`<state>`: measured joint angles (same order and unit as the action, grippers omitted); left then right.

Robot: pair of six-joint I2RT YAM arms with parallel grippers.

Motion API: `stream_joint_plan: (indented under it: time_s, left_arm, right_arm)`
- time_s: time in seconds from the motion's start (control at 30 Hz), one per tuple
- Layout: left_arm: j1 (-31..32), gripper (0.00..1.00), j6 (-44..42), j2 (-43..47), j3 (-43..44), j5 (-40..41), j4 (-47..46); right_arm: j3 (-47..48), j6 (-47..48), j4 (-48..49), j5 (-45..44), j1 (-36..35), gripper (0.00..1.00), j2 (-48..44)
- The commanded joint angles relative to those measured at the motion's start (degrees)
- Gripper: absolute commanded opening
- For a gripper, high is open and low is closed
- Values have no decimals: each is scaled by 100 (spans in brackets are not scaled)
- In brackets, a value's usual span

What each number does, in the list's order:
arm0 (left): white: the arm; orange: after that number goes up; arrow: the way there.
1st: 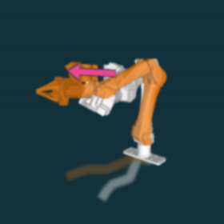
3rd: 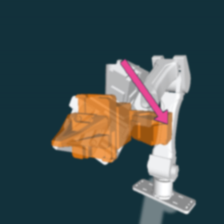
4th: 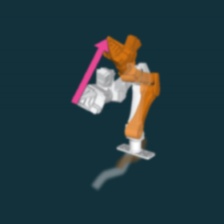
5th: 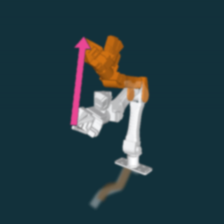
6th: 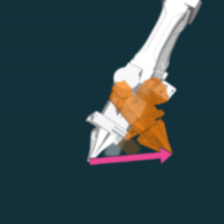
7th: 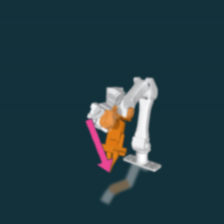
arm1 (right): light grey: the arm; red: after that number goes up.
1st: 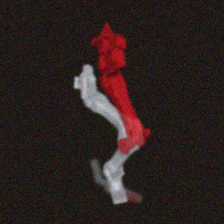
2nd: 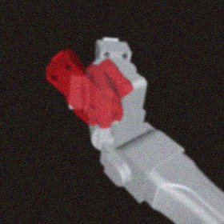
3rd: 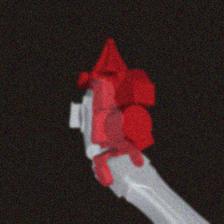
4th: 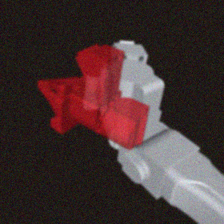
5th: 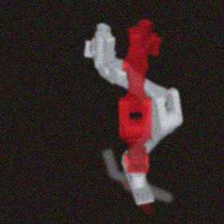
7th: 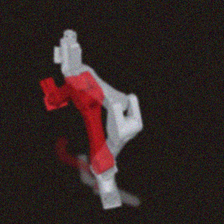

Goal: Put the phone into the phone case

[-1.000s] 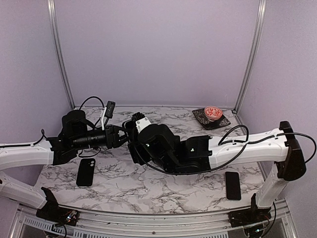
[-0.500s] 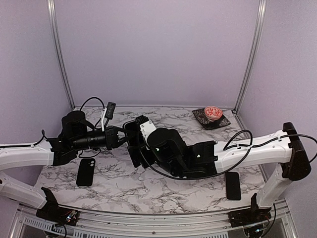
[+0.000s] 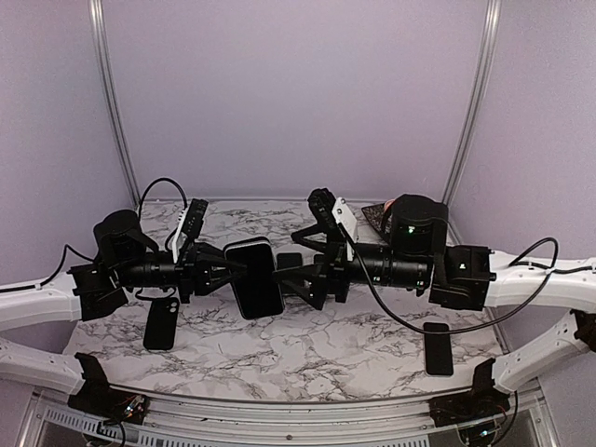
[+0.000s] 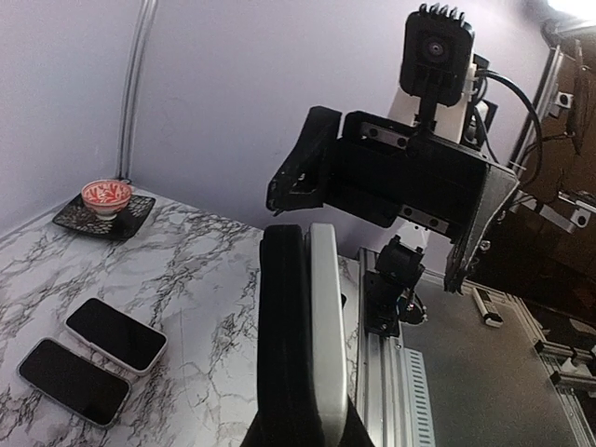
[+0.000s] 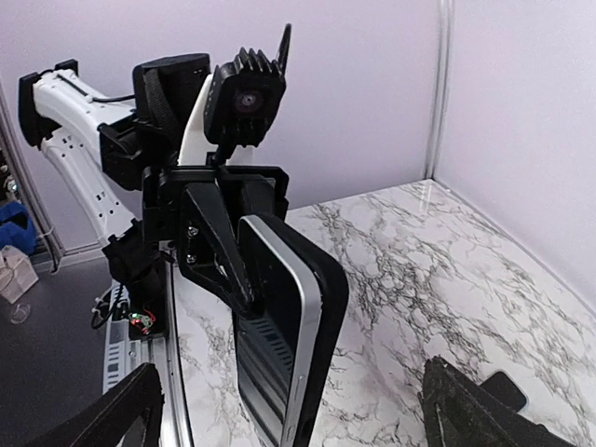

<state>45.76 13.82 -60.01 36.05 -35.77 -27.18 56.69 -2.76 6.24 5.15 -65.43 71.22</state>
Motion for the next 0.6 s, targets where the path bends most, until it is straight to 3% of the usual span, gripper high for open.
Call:
stream_joint_plan:
  time_s: [0.0,0.1,0.17,0.27,0.3,0.33,0.57]
  left_arm:
    - [179,0,-595,319,-51,-741,-434]
    - [226,0,-716,415,-78,-898,-462]
    - [252,0,-755,433,-78,-1006,-479]
    - [284,0,-778,437,-85,-1070,-499]
    - [285,0,-777,437,-83,-1090,-506]
    - [289,0,-776,445,-83,-1105,-517]
    - [293,0,-676,443,-94,-1048,-586]
  right_arm:
    - [444,497,98,1062,-31,92,226]
    - [731,488,-11,1462,-32,83,542]
    - [916,465,-92,1615,-31,71,735]
    - [1037,461,-74,1931,-35,39,909]
    - [1064,478,-104,2021,-32,16,949]
    - [1072,487,-123,2016,-31,0,954]
    - [1066,491,-189,1890,-34,0,866]
